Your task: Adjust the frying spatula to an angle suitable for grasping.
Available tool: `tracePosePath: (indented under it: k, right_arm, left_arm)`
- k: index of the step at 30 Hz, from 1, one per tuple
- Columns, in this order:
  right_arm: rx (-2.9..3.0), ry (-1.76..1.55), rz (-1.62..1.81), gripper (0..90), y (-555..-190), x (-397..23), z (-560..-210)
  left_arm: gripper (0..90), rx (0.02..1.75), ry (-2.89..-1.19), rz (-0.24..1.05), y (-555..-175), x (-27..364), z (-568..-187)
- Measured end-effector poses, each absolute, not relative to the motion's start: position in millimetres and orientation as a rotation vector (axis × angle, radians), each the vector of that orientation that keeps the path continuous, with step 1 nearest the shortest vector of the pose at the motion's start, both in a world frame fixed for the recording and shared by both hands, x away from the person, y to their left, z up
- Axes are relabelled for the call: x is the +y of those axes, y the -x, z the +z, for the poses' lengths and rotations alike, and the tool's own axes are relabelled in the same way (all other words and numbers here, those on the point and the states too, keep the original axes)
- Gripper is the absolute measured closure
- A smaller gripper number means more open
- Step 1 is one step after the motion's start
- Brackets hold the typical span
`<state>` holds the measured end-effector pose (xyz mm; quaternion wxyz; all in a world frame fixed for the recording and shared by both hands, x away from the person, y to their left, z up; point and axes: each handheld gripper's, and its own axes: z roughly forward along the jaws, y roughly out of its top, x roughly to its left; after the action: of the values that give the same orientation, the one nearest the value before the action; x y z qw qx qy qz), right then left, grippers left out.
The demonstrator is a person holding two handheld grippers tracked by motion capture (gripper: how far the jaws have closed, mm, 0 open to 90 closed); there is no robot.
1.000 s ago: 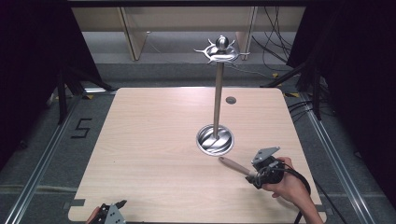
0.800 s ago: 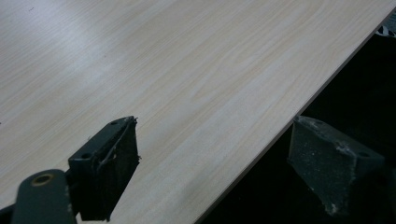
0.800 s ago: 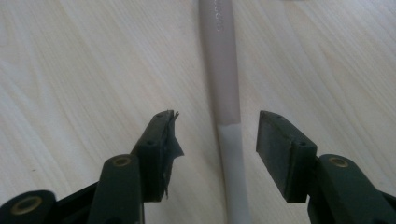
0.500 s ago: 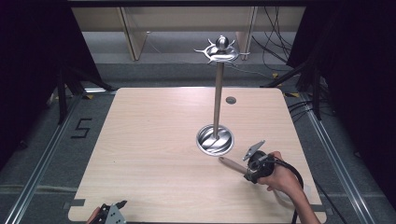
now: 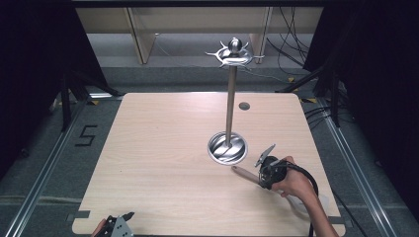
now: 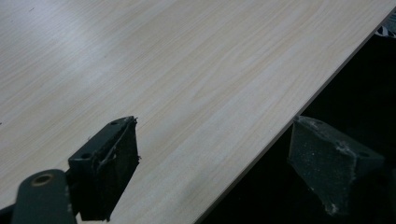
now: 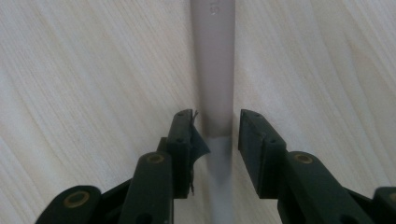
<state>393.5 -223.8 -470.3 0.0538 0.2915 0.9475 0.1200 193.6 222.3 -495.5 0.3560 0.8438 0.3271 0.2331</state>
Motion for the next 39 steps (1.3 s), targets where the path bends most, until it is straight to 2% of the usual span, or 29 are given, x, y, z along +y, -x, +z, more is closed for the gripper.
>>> tracePosePath:
  k: [1, 4, 39]
  right_arm:
    - [2.885, -0.853, 0.361, 66.8, -395.1, -224.6, -470.3]
    - [2.897, -0.893, 0.359, 67.8, -394.4, -222.5, -471.5]
    - [2.943, -0.831, 0.216, 73.6, -403.4, -211.3, -472.6]
  left_arm:
    - [15.1, 0.8, -2.24, 0.596, -193.9, 225.4, -492.7]
    - [15.1, 0.846, -2.179, 0.607, -193.7, 222.3, -495.7]
    - [15.1, 0.818, -2.23, 0.598, -194.8, 226.0, -493.8]
